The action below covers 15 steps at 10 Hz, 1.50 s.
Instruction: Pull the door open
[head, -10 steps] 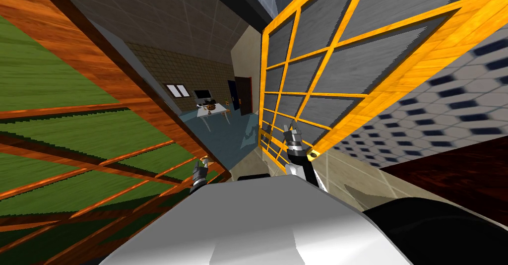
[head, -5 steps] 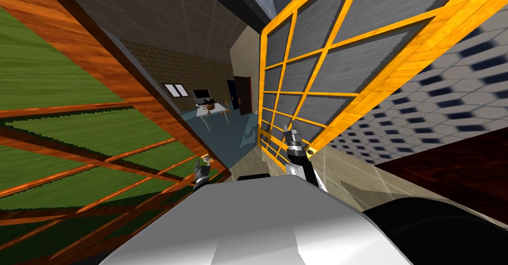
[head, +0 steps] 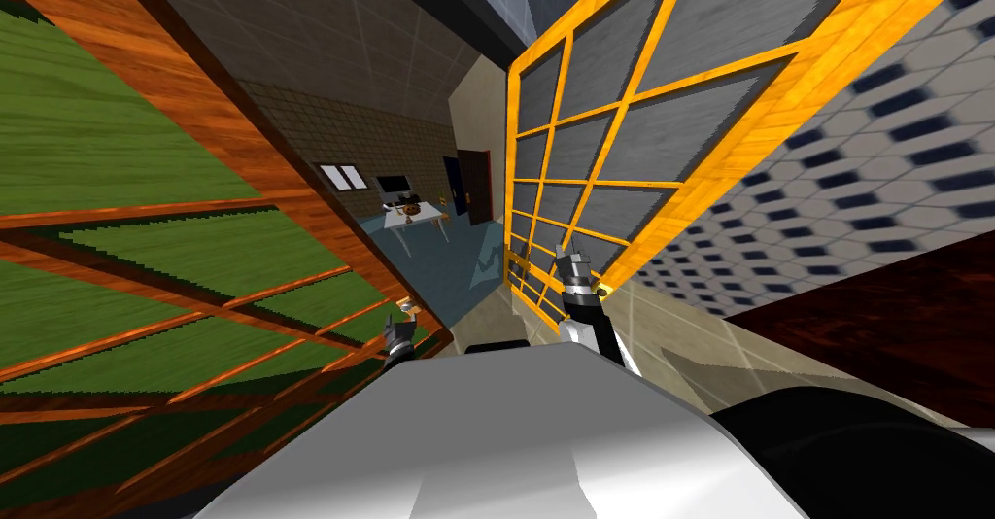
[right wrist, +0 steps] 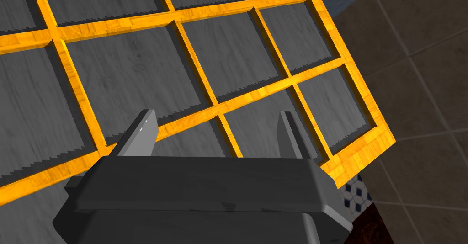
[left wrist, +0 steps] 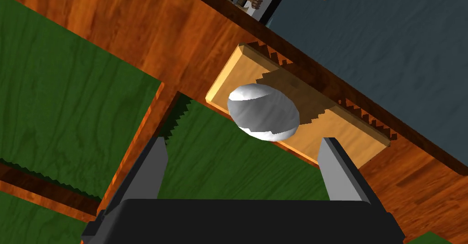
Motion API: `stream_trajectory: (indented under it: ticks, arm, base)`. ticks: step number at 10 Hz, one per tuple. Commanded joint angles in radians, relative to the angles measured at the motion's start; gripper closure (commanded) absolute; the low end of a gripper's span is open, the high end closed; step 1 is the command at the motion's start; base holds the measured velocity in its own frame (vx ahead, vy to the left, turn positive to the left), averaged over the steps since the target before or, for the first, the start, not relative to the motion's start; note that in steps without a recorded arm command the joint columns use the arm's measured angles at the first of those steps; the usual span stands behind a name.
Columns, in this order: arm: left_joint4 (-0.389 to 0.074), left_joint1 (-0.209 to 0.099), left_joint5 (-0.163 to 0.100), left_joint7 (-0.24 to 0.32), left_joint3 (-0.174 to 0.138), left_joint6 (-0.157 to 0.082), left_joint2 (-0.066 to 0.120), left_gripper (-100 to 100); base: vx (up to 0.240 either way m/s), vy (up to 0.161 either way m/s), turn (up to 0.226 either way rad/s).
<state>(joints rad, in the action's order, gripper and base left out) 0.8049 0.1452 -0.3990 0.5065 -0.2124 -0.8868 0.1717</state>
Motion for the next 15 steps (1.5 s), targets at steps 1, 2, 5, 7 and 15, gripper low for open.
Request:
stream_trajectory:
  ticks: [1, 2, 5, 7, 15]
  arm:
    - [0.013, 0.001, -0.013, 0.036, 0.006, 0.006, -0.004, -100]
    - [0.013, -0.006, -0.035, 0.075, 0.016, 0.007, -0.009, -100]
    - [0.013, -0.02, -0.079, 0.153, 0.037, 0.009, -0.018, -100]
    - [0.013, -0.027, -0.101, 0.201, 0.048, 0.009, -0.023, -100]
    - [0.013, -0.061, -0.204, 0.403, 0.098, 0.013, -0.044, -100]
  base:
    - [-0.053, -0.005, -0.015]
    - [-0.067, 0.004, -0.023]
    - [-0.065, 0.0, -0.022]
    - [-0.051, -0.001, -0.017]
    - [-0.06, 0.0, -0.02]
